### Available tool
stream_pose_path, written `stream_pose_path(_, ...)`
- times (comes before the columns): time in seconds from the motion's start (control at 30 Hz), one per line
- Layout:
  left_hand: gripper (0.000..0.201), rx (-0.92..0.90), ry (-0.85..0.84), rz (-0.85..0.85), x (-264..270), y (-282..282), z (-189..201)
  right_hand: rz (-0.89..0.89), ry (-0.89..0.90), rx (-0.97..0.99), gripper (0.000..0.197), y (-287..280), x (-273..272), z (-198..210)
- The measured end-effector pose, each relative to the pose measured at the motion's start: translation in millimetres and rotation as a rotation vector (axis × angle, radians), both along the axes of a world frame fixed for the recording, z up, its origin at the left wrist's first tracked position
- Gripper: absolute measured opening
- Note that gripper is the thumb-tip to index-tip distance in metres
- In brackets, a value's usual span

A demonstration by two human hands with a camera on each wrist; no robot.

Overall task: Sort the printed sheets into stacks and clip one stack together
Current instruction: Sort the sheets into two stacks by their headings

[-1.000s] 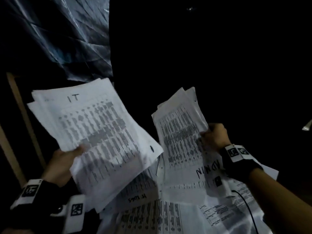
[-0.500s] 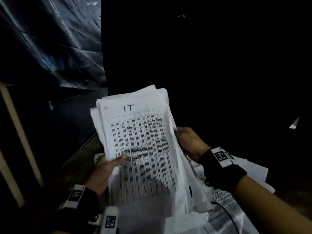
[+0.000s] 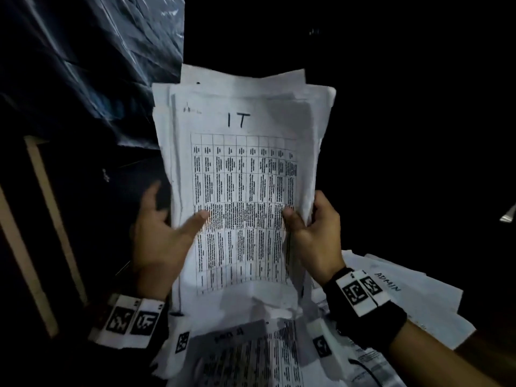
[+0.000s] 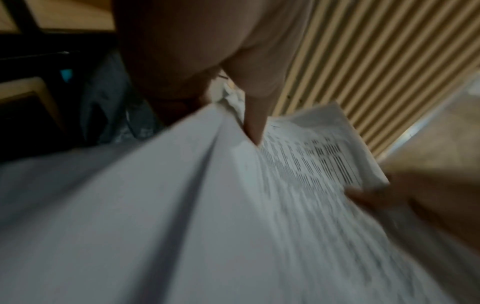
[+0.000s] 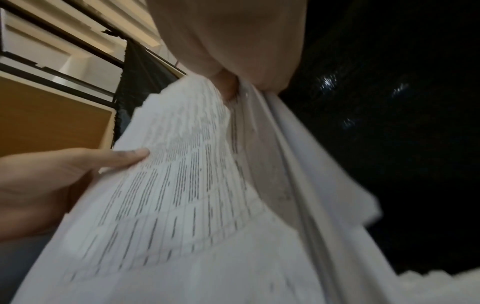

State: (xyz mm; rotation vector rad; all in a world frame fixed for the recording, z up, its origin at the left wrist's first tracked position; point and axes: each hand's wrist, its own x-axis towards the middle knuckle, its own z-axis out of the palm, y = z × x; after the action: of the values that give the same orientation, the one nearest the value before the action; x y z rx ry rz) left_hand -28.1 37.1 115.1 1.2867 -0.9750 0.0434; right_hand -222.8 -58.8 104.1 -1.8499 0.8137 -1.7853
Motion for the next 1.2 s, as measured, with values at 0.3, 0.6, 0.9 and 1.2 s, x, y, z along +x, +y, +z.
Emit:
stream_pose_path(0.3,0.024,0.047,0.099,-0.237,3.3,-1.1,-53.7,0.192,0.051,0.103,0.043,2.6,-2.5,-44.3)
stream_pose_path(0.6,0.059,-0.057,0.163,-0.201,7.6,-8.4,-34.8,0.147,0.061,-0.033,0.031,0.3,3.0,-4.9)
stream_pose_path(0.9,0.080,-0.064,0.226,-0.176,-8.4,-5.2,-30.3,0.103,0.250,0.039,0.030,2.7,7.1,-33.1)
stream_pose_path(1.2,0.026,0.206,0.200,-0.265,-1.4,-5.9,-59.2,0.185,0.363,0.210,0.046,-8.1,7.9,-52.0)
